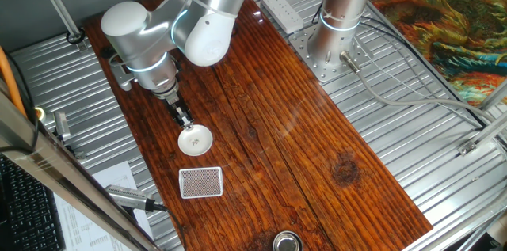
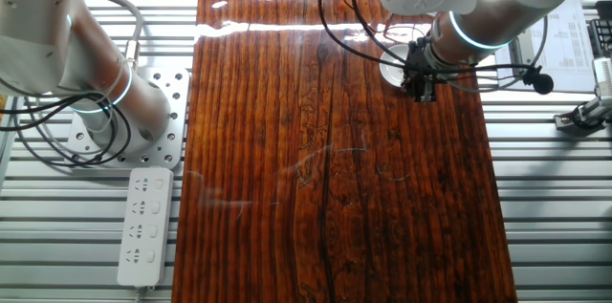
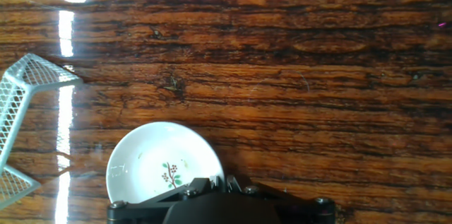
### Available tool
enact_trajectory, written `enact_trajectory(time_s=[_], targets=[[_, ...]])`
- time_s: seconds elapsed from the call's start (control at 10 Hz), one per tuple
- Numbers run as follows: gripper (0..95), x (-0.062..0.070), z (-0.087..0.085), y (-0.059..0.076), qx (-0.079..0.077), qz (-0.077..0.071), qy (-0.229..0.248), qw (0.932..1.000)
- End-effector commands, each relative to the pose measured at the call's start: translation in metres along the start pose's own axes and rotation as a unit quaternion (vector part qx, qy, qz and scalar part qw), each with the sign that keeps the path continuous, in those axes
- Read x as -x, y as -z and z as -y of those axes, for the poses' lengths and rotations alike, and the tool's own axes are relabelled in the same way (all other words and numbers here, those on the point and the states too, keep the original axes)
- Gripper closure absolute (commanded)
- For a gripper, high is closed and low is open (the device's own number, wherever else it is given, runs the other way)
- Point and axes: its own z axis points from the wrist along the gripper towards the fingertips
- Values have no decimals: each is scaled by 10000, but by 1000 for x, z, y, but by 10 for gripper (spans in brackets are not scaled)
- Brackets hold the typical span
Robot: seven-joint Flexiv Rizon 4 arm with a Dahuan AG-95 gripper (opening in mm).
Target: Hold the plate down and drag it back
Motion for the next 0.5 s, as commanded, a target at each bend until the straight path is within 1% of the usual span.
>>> enact_trajectory(time_s=[0.1,0.5], targets=[[950,0,2,1,-1,0,23,10000],[950,-1,9,2,-11,-5,76,10000]])
